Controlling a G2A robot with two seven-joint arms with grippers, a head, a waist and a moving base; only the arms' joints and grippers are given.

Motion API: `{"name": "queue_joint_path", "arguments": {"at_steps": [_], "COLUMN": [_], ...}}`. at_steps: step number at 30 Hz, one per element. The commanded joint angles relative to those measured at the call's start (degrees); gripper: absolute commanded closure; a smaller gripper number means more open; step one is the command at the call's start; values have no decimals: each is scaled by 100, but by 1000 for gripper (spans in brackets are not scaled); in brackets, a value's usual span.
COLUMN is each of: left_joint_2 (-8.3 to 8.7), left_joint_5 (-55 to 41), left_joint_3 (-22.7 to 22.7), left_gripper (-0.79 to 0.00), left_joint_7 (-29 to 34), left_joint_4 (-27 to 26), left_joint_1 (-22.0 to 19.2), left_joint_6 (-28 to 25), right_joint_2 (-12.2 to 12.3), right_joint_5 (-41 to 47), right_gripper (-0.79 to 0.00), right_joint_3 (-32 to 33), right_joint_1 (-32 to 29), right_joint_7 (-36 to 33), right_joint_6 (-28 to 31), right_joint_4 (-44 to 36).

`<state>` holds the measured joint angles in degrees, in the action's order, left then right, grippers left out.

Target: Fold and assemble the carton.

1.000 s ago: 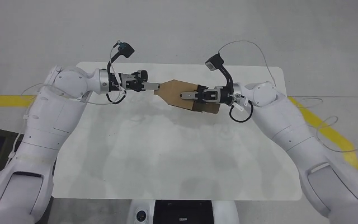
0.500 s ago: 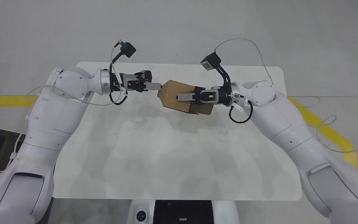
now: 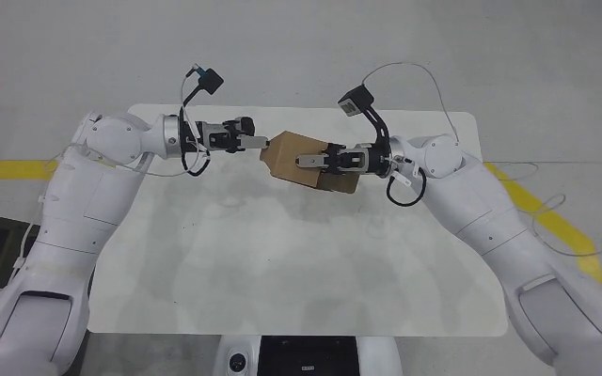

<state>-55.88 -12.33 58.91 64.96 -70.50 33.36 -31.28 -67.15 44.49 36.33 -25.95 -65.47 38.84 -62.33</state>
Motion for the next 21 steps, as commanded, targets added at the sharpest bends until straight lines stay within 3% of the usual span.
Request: {"name": "queue_joint_path", "arguments": {"at_steps": [1,21], "left_joint_2": [0,-52], "left_joint_5": [-50,-374], "left_joint_3": [2,-136], "left_gripper": [-785,-785], "left_joint_7": [28,196], "left_joint_4": [-31,-191], "left_joint_1": [19,37], "left_joint_6": [-36,-23], "right_joint_2": [-3,-74], "right_joint_5": [8,188], "right_gripper": [0,0], "right_joint_3": [6,80], "right_joint_1": [1,6], "right_joint_7": [3,-47], "right_joint_6": [2,-47], "right_joint_4": [3,-225]}}
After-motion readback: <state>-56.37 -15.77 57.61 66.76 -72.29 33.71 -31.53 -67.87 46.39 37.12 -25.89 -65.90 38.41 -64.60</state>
